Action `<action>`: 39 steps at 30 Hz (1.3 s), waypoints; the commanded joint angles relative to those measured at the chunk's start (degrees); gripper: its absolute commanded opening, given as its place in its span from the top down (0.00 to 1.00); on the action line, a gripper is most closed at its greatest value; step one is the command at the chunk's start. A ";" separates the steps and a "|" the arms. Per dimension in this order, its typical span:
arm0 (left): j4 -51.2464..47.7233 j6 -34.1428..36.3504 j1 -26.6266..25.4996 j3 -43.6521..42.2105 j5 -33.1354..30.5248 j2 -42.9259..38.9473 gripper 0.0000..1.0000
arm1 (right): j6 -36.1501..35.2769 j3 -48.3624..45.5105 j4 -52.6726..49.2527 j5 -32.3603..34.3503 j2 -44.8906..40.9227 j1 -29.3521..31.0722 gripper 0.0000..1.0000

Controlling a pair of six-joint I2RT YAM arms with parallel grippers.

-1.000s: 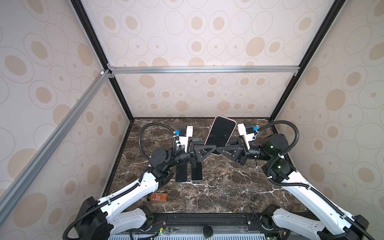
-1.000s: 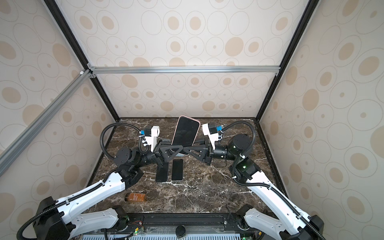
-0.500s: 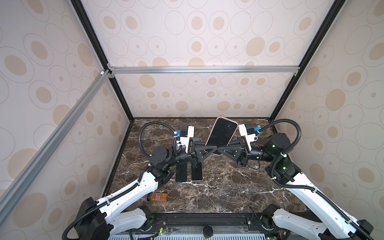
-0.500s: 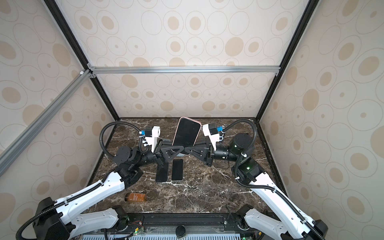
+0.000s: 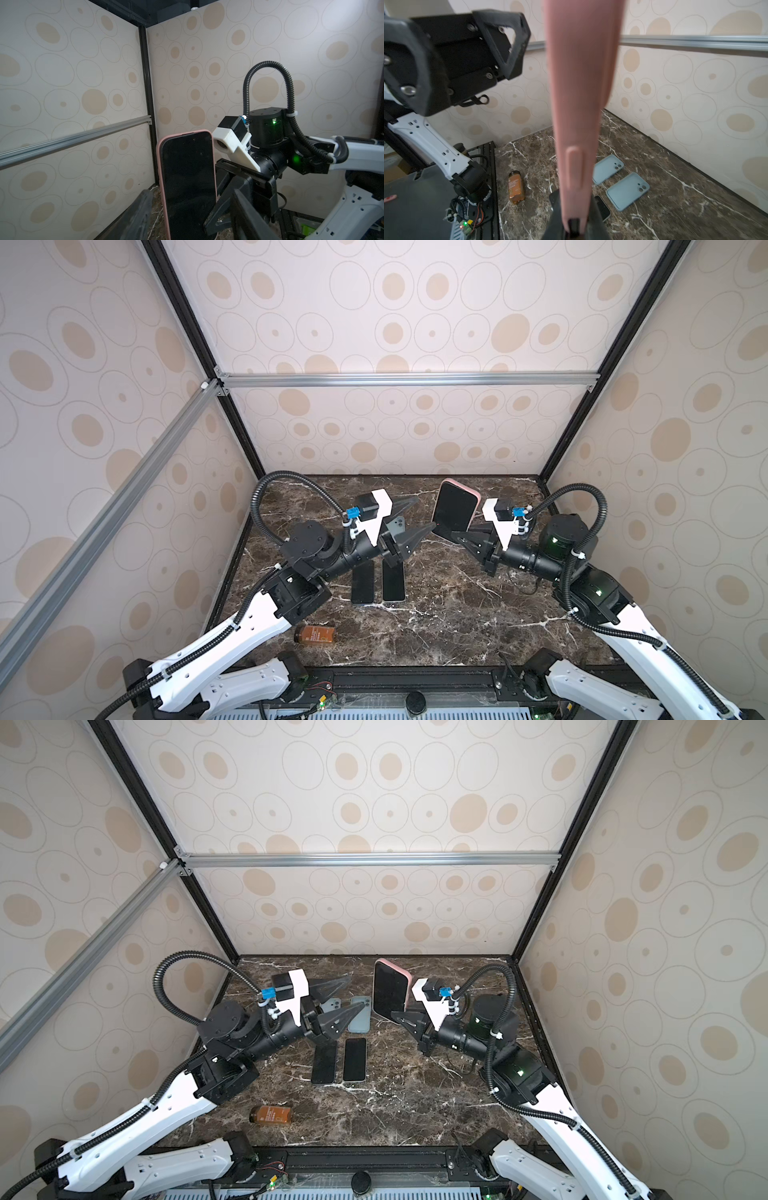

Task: Take the phone out of the phone case

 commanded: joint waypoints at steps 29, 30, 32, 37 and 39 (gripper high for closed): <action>4.99 19.52 -5.93 4.48 -16.03 7.37 0.67 | -8.17 1.76 -3.90 -0.93 -2.08 0.37 1.00; 4.90 19.69 -5.98 4.57 -16.18 7.52 0.68 | -8.18 1.76 -4.05 -0.91 -2.08 0.36 1.00; 4.75 19.70 -6.02 4.71 -16.14 7.72 0.68 | -8.31 1.76 -4.24 -0.77 -2.06 0.37 1.00; 4.63 19.78 -6.20 4.58 -16.58 7.81 0.70 | -8.09 1.72 -4.60 -0.32 -2.13 0.37 1.00; 4.74 19.83 -6.24 4.40 -16.88 7.94 0.71 | -8.00 1.60 -4.57 -0.14 -2.19 0.38 1.00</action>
